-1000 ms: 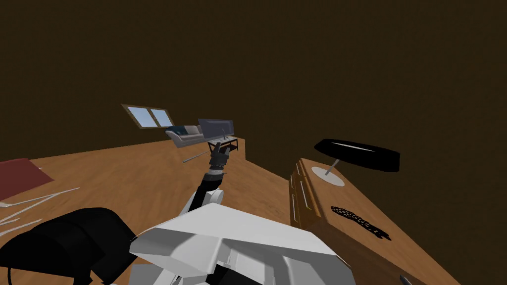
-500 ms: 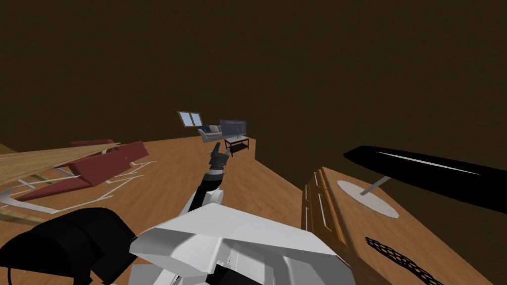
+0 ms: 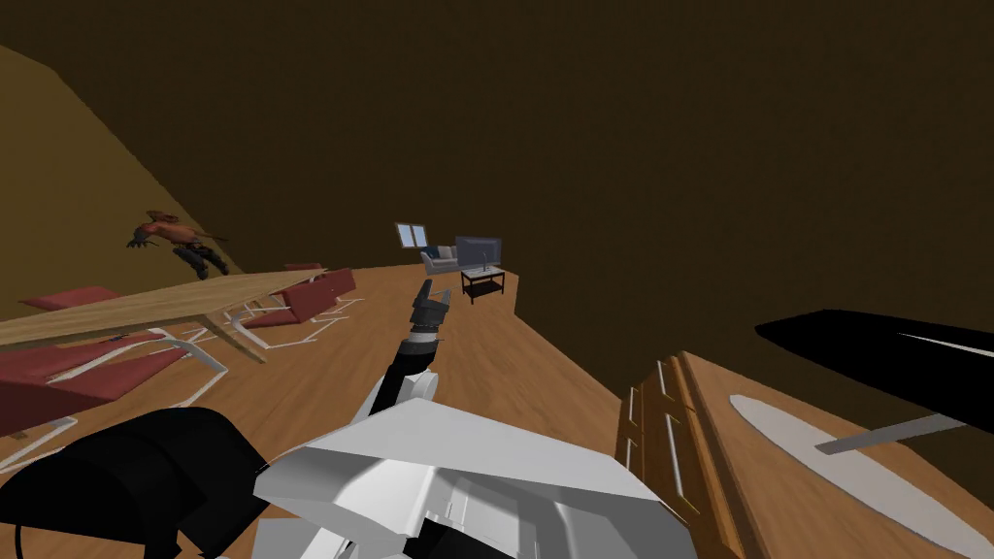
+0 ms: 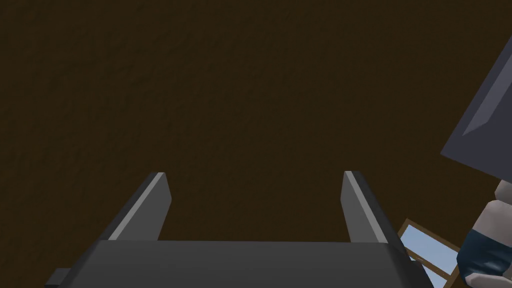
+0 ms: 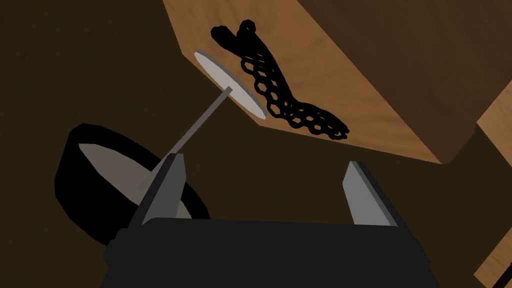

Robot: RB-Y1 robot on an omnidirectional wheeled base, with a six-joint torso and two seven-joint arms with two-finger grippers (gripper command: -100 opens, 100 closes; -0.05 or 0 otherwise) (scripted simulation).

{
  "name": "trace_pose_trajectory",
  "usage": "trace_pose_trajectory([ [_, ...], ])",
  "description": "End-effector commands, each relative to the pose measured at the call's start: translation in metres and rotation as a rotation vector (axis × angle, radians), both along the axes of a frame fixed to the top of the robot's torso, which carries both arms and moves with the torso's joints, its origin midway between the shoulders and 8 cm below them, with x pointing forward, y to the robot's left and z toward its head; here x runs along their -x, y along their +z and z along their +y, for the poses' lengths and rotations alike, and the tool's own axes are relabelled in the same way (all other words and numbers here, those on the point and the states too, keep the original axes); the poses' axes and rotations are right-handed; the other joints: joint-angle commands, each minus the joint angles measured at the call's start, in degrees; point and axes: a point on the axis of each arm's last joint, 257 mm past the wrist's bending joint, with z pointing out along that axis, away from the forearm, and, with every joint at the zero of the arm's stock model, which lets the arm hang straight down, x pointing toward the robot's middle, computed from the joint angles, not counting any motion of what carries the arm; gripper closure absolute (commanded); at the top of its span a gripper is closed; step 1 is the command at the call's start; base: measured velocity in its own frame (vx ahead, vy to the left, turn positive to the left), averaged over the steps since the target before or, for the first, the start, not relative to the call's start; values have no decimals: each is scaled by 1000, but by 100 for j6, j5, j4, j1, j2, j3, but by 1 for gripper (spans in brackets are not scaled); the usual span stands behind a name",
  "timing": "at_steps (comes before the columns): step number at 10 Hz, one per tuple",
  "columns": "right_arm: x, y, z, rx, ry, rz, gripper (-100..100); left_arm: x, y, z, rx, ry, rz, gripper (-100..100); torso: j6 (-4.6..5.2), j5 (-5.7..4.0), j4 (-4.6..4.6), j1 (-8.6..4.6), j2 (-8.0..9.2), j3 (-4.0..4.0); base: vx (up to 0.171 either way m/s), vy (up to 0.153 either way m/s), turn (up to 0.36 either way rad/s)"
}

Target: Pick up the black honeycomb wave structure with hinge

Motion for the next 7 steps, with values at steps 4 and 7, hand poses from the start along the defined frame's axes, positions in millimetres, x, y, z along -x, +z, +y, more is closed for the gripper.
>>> trace_pose_trajectory([
  [4, 70, -5, -15, 51, -40, 187, -100, 0, 0, 0, 0, 0, 0, 0, 5, -1, 0, -3, -3, -1, -32, -22, 320],
  [7, 129, -13, -15, 63, -76, 332, -100, 0, 0, 0, 0, 0, 0, 0, 3, -2, 0, -7, -2, -1, -40, -28, 391],
])
